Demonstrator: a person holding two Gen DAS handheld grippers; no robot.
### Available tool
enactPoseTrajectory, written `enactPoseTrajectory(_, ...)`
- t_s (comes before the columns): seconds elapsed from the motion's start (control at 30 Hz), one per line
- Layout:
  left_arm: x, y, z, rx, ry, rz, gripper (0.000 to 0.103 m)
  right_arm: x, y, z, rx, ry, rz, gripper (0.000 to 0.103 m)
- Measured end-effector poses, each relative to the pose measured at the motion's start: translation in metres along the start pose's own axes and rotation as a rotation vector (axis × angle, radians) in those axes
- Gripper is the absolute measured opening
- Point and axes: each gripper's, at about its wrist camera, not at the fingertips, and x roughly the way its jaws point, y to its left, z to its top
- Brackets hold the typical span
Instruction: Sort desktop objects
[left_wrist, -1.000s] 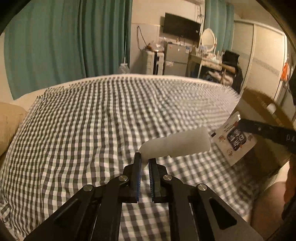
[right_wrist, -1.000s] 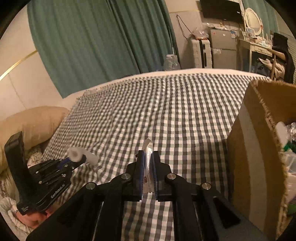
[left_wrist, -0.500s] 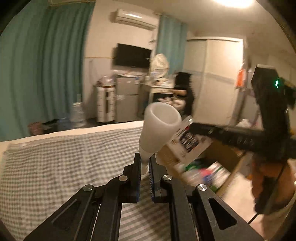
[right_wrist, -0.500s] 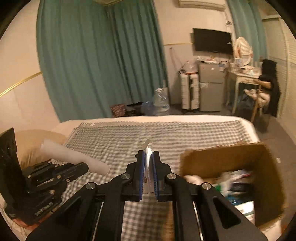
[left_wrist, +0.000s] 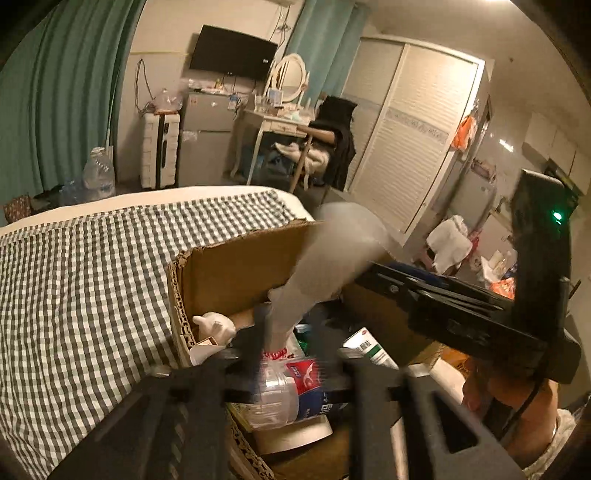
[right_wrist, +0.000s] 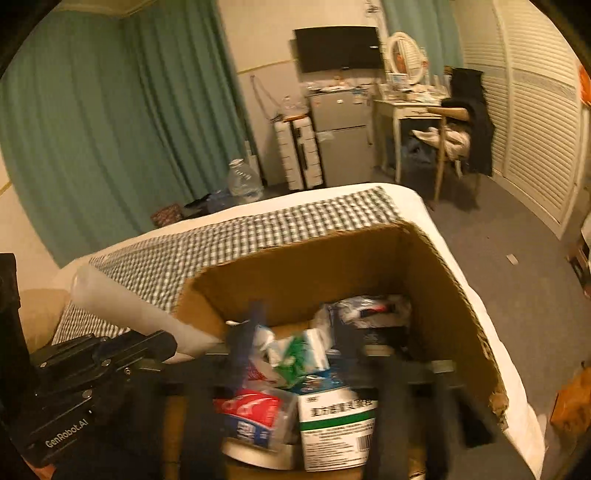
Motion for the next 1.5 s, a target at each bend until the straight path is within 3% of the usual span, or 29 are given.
enactPoseTrajectory(0.03,0.000,-0.002,0.001,0.001,-0.007,0.026,0.086,0.000,-0.004,-0.001,0.013,-0.003,0.003,0.068)
enactPoseTrajectory(0.1,-0.008,0.000,0.000,-0.013,-0.057,0.085,0.103,-0.004,-0.009,-0.003,0.038,-0.010,0.006,0.068)
enactPoseTrajectory(0.2,-0.020,0.006,0.005,-0.024,-0.062,0.111,0.103,-0.012,-0.010,-0.004,0.054,-0.027,-0.001,0.068)
enactPoseTrajectory(0.3,-0.044,0.015,0.009,-0.069,-0.072,0.222,0.103,-0.027,-0.001,0.000,0.037,-0.061,0.024,0.074)
enactPoseTrajectory(0.43,-0.086,0.036,0.000,-0.161,-0.153,0.405,0.103,-0.050,0.026,0.001,-0.048,-0.109,0.085,0.102)
enactPoseTrajectory(0.5,-0.105,0.048,-0.015,-0.201,-0.183,0.514,0.103,-0.054,0.044,-0.013,-0.101,-0.106,0.143,0.103)
enactPoseTrajectory(0.6,-0.122,0.059,-0.047,-0.252,-0.200,0.591,0.103,-0.041,0.068,-0.047,-0.133,-0.062,0.188,0.103)
enactPoseTrajectory(0.63,-0.126,0.064,-0.061,-0.262,-0.199,0.591,0.103,-0.034,0.076,-0.058,-0.154,-0.055,0.185,0.103)
enactPoseTrajectory(0.73,-0.126,0.079,-0.087,-0.294,-0.163,0.614,0.103,-0.016,0.105,-0.075,-0.285,-0.005,0.063,0.102)
enactPoseTrajectory(0.9,-0.116,0.086,-0.095,-0.338,-0.115,0.575,0.103,-0.013,0.115,-0.077,-0.310,0.004,0.079,0.102)
enactPoseTrajectory(1.13,-0.112,0.058,-0.095,-0.174,-0.140,0.613,0.103,-0.006,0.106,-0.076,-0.281,0.025,0.055,0.102)
enactPoseTrajectory(1.5,-0.111,0.066,-0.096,-0.235,-0.117,0.568,0.103,-0.007,0.106,-0.077,-0.269,0.044,0.050,0.103)
